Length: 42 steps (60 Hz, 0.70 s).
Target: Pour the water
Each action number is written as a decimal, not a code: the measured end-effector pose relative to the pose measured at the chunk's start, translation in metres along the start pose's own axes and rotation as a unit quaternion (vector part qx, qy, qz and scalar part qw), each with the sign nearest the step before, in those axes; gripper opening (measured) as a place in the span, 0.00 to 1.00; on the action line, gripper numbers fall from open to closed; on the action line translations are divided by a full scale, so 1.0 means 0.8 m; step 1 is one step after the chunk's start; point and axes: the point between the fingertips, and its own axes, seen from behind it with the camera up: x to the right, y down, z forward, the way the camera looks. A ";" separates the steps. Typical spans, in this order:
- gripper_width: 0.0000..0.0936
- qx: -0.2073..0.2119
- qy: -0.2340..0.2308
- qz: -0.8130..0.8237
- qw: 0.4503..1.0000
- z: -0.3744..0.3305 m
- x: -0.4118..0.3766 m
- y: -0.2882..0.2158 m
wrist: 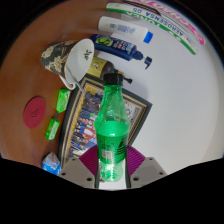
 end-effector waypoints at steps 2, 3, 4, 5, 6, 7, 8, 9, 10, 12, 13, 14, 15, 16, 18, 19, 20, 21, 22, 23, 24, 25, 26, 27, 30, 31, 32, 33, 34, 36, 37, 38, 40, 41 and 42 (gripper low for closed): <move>0.37 0.004 0.002 -0.020 1.000 0.000 0.000 -0.007; 0.37 0.007 0.003 -0.029 1.000 0.000 0.000 -0.010; 0.37 0.012 0.004 -0.036 0.999 0.000 -0.001 -0.012; 0.37 0.014 0.003 -0.043 0.999 0.000 -0.001 -0.015; 0.37 0.016 0.003 -0.048 0.999 -0.001 -0.001 -0.017; 0.37 0.018 0.004 -0.052 0.998 -0.002 0.000 -0.020; 0.37 0.019 0.004 -0.055 0.998 -0.002 0.000 -0.022; 0.37 0.021 0.004 -0.057 0.998 -0.003 0.000 -0.024; 0.37 0.021 0.004 -0.059 0.998 -0.003 -0.001 -0.025; 0.37 0.021 0.004 -0.064 0.998 -0.003 -0.001 -0.026; 0.37 0.021 0.003 -0.065 0.998 -0.003 -0.002 -0.026; 0.37 0.020 0.002 -0.065 0.998 -0.003 -0.003 -0.026; 0.37 0.019 0.001 -0.065 0.998 -0.003 -0.003 -0.026; 0.37 0.019 0.000 -0.064 0.998 -0.003 -0.004 -0.025; 0.37 0.018 -0.002 -0.060 0.998 -0.003 -0.005 -0.024; 0.37 0.018 -0.003 -0.058 0.998 -0.003 -0.005 -0.024; 0.37 0.018 -0.003 -0.054 0.998 -0.003 -0.005 -0.024; 0.37 0.018 -0.004 -0.049 0.999 -0.003 -0.005 -0.024; 0.37 0.019 -0.005 -0.042 0.999 -0.003 -0.005 -0.023; 0.37 0.019 -0.005 -0.033 0.999 -0.003 -0.004 -0.022; 0.37 0.019 -0.006 -0.021 1.000 -0.004 -0.003 -0.021; 0.37 0.018 -0.008 -0.007 1.000 -0.004 -0.003 -0.020; 0.37 0.018 -0.010 0.010 1.000 -0.004 -0.002 -0.019; 0.37 0.021 -0.016 0.029 0.999 -0.004 -0.001 -0.018; 0.37 0.022 -0.027 0.101 0.994 -0.006 0.001 -0.015; 0.37 0.022 -0.031 0.126 0.991 -0.007 0.002 -0.014; 0.37 0.021 -0.036 0.152 0.987 -0.008 0.002 -0.012; 0.37 0.018 -0.037 0.179 0.983 -0.011 0.003 -0.011; 0.37 0.020 -0.045 0.207 0.977 -0.011 0.005 -0.009; 0.37 0.021 -0.051 0.256 0.965 -0.014 0.008 -0.008; 0.37 0.020 -0.055 0.282 0.958 -0.016 0.009 -0.007; 0.37 0.022 -0.061 0.308 0.949 -0.016 0.011 -0.004; 0.37 0.022 -0.070 0.359 0.931 -0.018 0.012 -0.003; 0.37 0.022 -0.074 0.383 0.920 -0.019 0.012 -0.002; 0.37 0.022 -0.078 0.407 0.910 -0.020 0.012 0.000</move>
